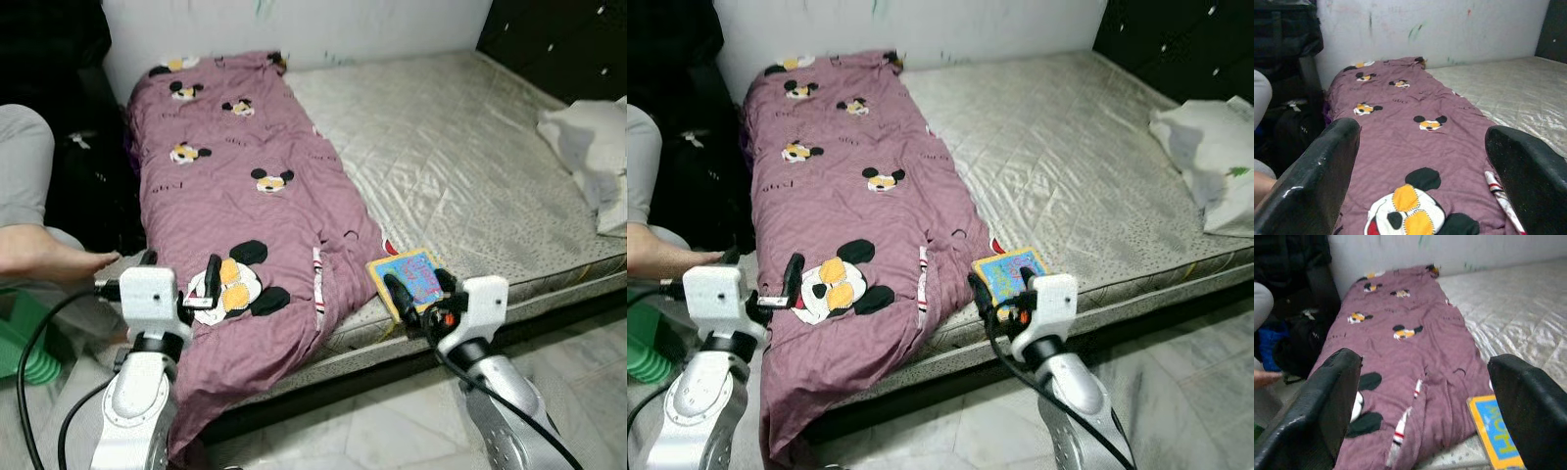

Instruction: Clean up the room

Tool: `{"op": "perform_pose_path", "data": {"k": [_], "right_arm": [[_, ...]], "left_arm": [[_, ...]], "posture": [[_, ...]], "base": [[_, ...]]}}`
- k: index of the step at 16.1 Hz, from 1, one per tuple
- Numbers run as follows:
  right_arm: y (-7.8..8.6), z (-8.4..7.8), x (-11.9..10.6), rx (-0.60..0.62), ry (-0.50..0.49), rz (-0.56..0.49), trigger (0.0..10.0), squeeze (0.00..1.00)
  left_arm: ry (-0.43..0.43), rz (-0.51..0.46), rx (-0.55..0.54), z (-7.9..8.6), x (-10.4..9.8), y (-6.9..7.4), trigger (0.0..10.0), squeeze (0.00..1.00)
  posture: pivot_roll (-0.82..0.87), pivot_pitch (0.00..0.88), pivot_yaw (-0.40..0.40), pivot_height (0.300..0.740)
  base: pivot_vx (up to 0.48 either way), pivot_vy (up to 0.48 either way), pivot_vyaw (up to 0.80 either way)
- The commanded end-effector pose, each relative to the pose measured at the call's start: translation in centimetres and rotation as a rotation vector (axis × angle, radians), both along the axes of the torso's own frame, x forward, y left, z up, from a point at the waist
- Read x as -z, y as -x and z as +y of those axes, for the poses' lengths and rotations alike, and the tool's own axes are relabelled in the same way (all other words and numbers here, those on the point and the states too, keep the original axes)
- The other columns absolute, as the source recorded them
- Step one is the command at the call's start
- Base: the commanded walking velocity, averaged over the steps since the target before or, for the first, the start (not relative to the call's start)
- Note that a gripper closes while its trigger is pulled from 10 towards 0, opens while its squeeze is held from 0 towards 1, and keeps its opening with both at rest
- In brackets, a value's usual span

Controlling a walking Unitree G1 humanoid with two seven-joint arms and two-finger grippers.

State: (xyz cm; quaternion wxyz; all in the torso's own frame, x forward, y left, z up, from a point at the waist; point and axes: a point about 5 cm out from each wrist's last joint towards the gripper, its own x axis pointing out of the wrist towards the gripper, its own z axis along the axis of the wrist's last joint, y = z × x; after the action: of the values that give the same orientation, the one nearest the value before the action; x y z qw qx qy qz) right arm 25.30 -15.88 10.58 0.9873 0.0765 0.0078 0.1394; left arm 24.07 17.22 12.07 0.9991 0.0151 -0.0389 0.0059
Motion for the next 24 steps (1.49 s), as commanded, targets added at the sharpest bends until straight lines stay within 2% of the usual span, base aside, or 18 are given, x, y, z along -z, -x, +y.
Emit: {"op": "perform_pose_path", "data": {"k": [1,5,6,11,13,18,22,24], "right_arm": [[-0.7,0.4,-0.3,0.027,-0.016,0.001,10.0,0.00],[-1.3,2.3,-0.9,-0.002,-0.023,-0.023,10.0,0.00],[-1.8,2.6,-1.3,-0.019,0.008,-0.054,10.0,0.00],[-2.7,1.1,-1.8,0.055,0.043,-0.052,10.0,0.00],[-2.6,1.1,-1.7,0.052,0.051,-0.041,10.0,0.00],[-2.6,1.1,-1.5,0.054,0.069,-0.032,10.0,0.00],[-2.5,1.0,-1.4,0.064,0.090,-0.029,10.0,0.00],[-2.6,0.9,-1.3,0.068,0.099,-0.029,10.0,0.00]], "left_arm": [[0.000,0.005,0.006,-0.3,0.1,0.2,10.0,0.00],[0.014,0.020,0.015,-0.8,0.4,0.6,10.0,0.00],[0.027,0.034,0.013,-0.9,0.8,0.5,10.0,0.00],[0.071,0.008,0.051,-2.1,0.1,0.3,10.0,0.00],[0.078,0.001,0.052,-2.2,0.0,0.5,10.0,0.00],[0.097,-0.003,0.085,-2.6,0.0,0.9,10.0,0.00],[0.094,0.004,0.084,-2.6,0.1,0.9,10.0,0.00],[0.091,0.017,0.059,-2.7,0.2,0.9,10.0,0.00]], "posture": [[0.01,0.000,0.005,0.740],[0.01,0.009,0.007,0.740],[-0.01,0.018,0.011,0.740],[-0.02,0.046,-0.024,0.740],[-0.02,0.053,-0.031,0.740],[-0.03,0.069,-0.046,0.740],[-0.03,0.079,-0.045,0.740],[-0.03,0.083,-0.044,0.740]], "base": [[0.000,0.000,0.69],[0.000,0.000,0.77],[0.000,0.000,0.76],[0.000,0.000,0.15],[0.000,0.000,0.00],[0.352,0.000,0.00],[0.401,0.000,0.00],[0.000,0.000,0.00]]}}
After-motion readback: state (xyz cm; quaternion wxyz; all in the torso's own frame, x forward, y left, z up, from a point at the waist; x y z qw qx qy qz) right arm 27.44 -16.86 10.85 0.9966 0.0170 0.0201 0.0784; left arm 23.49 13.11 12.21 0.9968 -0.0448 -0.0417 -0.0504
